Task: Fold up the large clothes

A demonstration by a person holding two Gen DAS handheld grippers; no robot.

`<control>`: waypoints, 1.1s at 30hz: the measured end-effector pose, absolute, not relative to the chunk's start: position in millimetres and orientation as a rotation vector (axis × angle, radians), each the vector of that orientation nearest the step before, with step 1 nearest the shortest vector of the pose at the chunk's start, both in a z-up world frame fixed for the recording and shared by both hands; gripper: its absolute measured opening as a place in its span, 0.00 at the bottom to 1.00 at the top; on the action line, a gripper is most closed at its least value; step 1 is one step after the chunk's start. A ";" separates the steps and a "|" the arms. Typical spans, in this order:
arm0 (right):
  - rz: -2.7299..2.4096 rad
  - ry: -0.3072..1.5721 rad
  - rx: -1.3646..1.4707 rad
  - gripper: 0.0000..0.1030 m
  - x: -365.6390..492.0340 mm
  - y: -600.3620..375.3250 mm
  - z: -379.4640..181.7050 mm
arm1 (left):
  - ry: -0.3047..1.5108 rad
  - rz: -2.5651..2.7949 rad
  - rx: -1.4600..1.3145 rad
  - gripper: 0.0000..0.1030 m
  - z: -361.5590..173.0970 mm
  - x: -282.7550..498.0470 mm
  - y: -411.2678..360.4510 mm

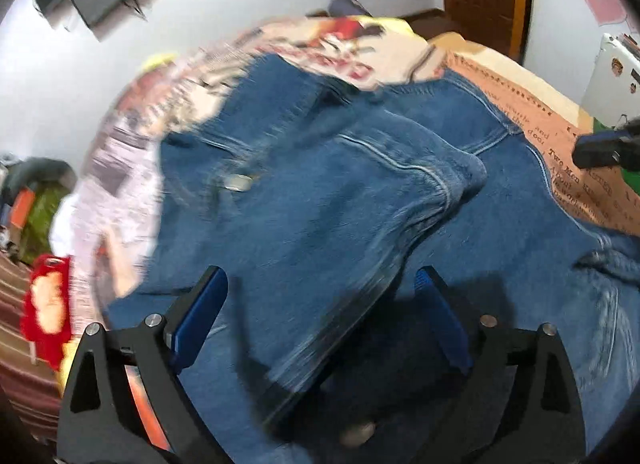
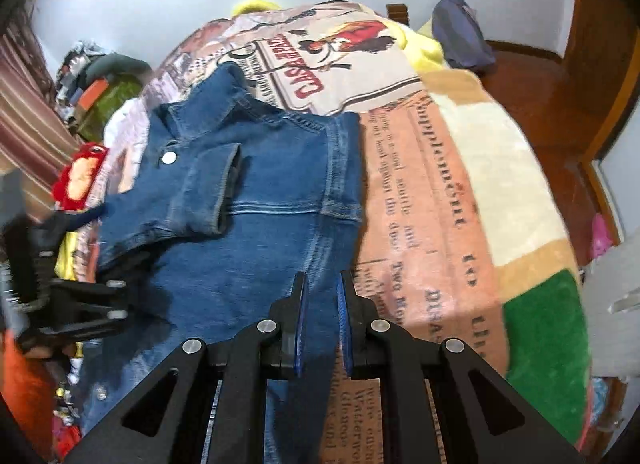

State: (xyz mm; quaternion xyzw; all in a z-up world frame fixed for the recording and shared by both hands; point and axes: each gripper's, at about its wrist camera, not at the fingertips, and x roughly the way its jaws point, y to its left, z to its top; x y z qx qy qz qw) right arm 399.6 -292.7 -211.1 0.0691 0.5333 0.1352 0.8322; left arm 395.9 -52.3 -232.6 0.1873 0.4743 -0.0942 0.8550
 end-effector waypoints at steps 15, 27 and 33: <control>0.351 1.212 0.122 0.10 399.2 -266.3 -252.1 | 0.818 -0.078 0.242 0.15 -182.5 416.7 -23.1; 0.333 1.206 0.113 0.10 397.3 -264.9 -252.2 | 0.788 0.107 0.081 0.15 -151.2 384.5 89.3; 0.326 1.207 0.098 0.10 397.0 -262.9 -251.6 | 0.947 0.136 -0.036 0.16 -208.6 364.1 133.3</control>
